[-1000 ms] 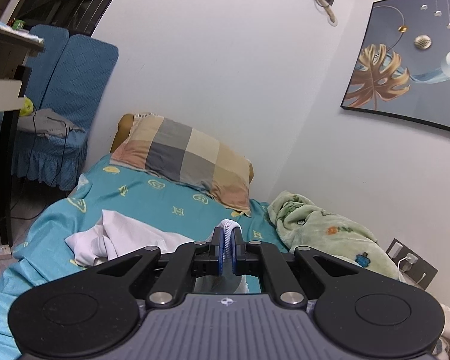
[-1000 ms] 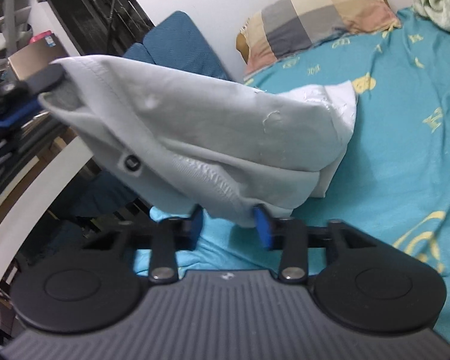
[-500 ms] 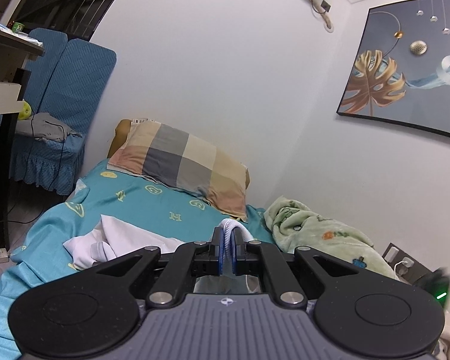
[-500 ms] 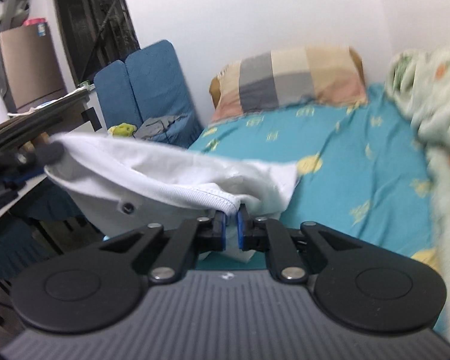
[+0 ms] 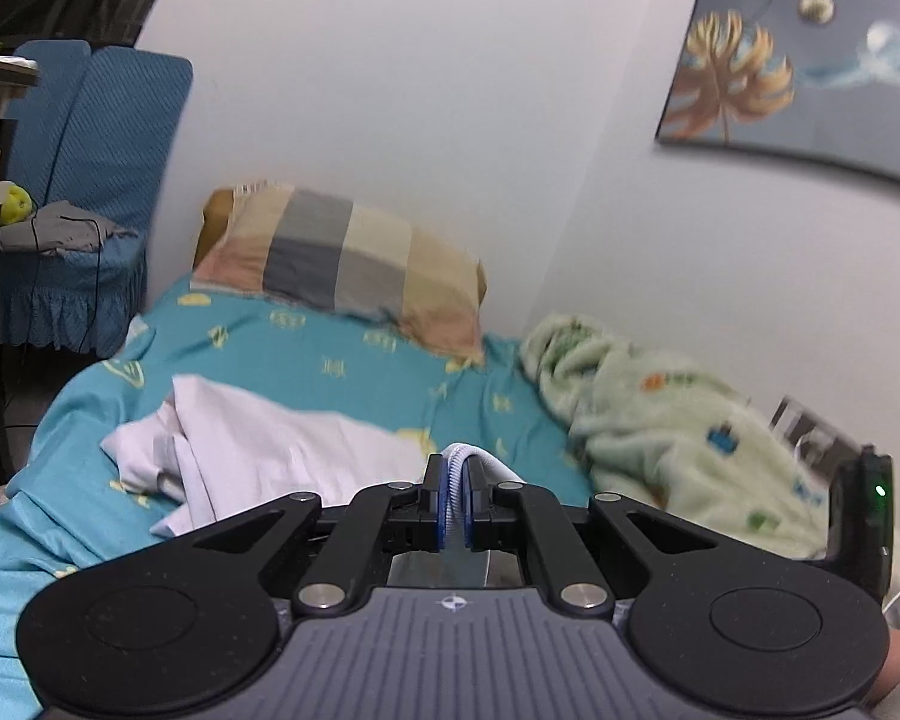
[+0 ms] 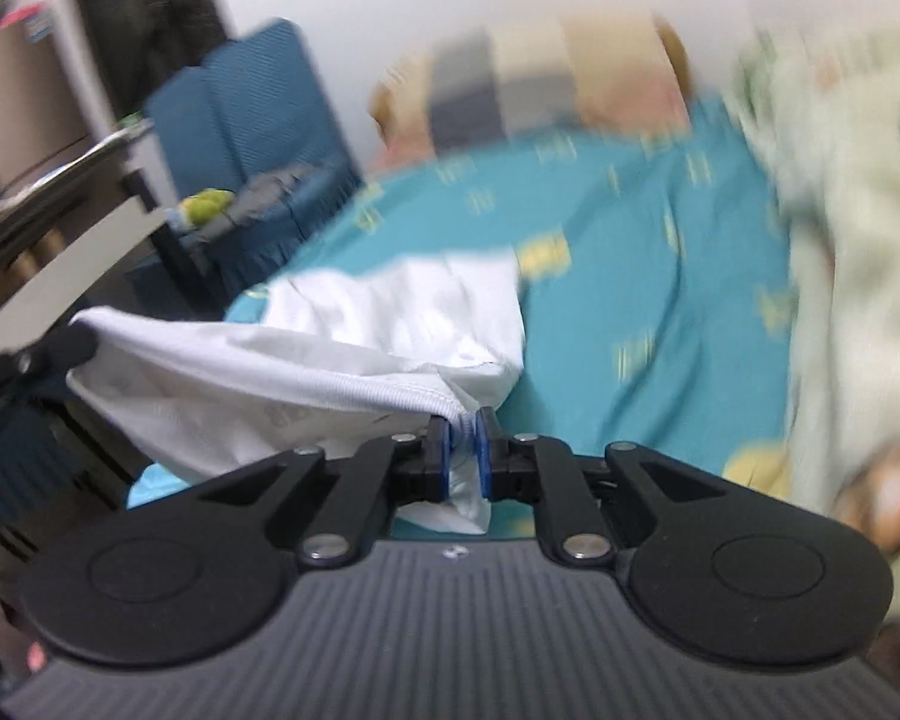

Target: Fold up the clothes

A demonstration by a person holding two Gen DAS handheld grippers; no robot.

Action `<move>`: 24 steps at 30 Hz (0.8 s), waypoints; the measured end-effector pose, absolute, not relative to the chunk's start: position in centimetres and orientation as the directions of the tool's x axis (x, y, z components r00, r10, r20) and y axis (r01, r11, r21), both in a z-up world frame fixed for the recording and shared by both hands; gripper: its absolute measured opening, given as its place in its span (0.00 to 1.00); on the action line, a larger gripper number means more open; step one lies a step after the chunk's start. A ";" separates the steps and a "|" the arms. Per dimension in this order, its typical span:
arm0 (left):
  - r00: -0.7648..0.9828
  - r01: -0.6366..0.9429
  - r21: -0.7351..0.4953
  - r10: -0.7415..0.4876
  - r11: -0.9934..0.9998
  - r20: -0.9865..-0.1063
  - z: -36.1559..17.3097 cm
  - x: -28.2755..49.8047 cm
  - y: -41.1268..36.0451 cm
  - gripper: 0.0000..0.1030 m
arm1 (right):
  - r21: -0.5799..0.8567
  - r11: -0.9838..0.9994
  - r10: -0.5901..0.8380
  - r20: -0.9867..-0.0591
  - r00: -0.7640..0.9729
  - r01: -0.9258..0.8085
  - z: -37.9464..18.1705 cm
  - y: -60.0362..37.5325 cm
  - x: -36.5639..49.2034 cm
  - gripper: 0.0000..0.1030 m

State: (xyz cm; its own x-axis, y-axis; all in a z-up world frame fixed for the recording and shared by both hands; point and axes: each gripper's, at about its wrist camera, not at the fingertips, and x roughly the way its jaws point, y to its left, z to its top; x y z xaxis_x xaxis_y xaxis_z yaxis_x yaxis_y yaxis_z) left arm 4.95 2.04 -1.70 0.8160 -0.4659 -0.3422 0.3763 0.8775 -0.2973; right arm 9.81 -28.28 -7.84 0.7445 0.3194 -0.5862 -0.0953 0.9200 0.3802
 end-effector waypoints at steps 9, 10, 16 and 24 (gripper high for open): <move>0.798 0.350 -0.273 -0.437 0.896 -0.414 -3.3 11.2 0.8 0.06 | 0.439 0.898 0.310 -0.600 0.738 -0.021 -9.1 -28.5 9.6 0.38; 0.791 0.348 -0.282 -0.441 0.894 -0.423 -3.6 12.2 0.7 0.06 | 0.433 0.901 0.301 -0.596 0.745 -0.018 -9.0 -28.6 9.4 0.38; 0.742 0.313 -0.311 -0.435 0.898 -0.510 -6.9 16.2 0.3 0.07 | 0.344 0.939 0.219 -0.600 0.770 0.001 -9.4 -27.9 10.5 0.38; 0.691 0.302 -0.330 -0.444 0.894 -0.571 -7.8 16.3 0.4 0.37 | 0.358 0.934 0.218 -0.608 0.763 0.019 -10.6 -27.6 12.1 0.22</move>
State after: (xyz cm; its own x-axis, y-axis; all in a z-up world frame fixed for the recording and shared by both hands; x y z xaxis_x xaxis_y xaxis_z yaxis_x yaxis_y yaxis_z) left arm 16.26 0.38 -7.77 0.6907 -0.4438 -0.5710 0.3018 0.8944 -0.3301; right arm 12.11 -27.56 -10.58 0.7632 0.2179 -0.6083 0.0186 0.9336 0.3578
